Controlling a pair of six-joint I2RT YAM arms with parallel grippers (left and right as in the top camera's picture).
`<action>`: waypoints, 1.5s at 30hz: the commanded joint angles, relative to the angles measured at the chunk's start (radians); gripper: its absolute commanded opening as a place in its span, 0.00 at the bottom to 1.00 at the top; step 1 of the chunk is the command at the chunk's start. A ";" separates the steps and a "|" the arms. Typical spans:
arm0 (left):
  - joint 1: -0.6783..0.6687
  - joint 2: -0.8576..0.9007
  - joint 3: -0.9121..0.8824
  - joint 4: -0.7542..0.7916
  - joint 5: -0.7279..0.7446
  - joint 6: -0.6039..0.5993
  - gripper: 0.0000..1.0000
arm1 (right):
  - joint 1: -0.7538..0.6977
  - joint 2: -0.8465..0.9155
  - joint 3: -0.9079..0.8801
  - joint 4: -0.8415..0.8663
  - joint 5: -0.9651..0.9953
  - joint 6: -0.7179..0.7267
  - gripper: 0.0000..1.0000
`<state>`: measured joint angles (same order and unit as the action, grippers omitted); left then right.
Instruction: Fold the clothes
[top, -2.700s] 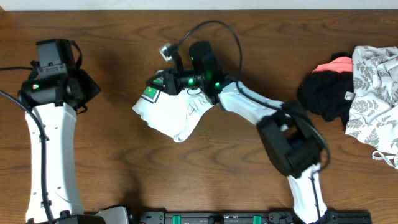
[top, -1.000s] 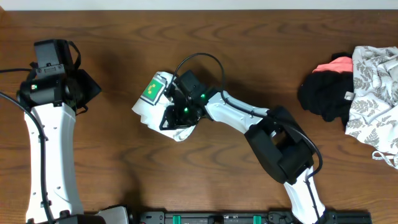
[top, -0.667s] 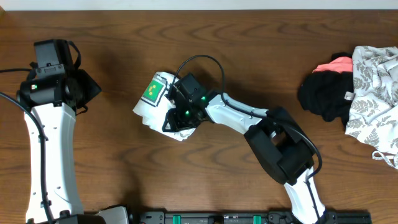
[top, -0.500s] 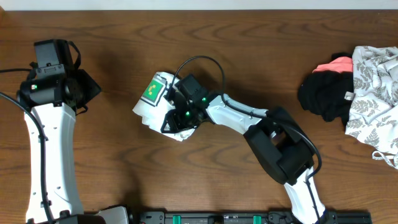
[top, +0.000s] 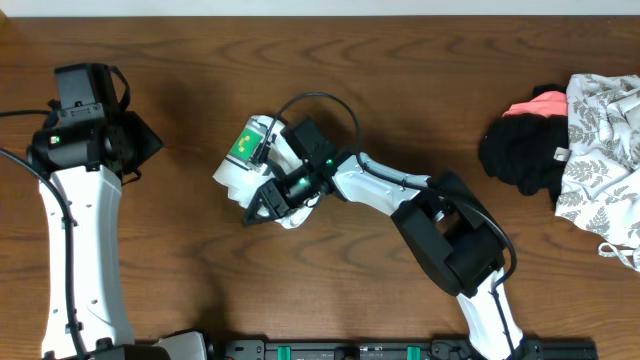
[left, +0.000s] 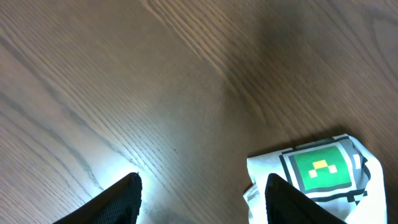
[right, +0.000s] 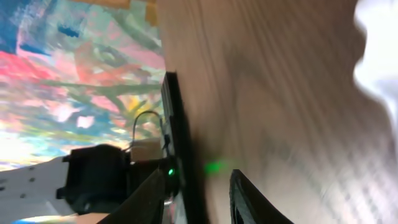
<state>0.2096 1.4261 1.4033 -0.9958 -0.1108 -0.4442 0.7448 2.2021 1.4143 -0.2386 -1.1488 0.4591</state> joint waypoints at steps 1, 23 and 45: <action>0.003 -0.008 0.008 -0.005 -0.002 0.006 0.64 | 0.008 -0.003 -0.001 -0.074 -0.005 0.019 0.33; 0.003 -0.008 0.008 -0.005 -0.002 0.019 0.64 | 0.038 -0.003 -0.022 -0.136 0.145 -0.070 0.35; 0.003 -0.008 0.008 -0.005 -0.002 0.024 0.64 | -0.008 -0.003 -0.227 0.395 -0.103 0.152 0.43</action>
<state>0.2096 1.4261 1.4033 -0.9962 -0.1108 -0.4374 0.7345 2.2021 1.1908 0.1215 -1.1740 0.5961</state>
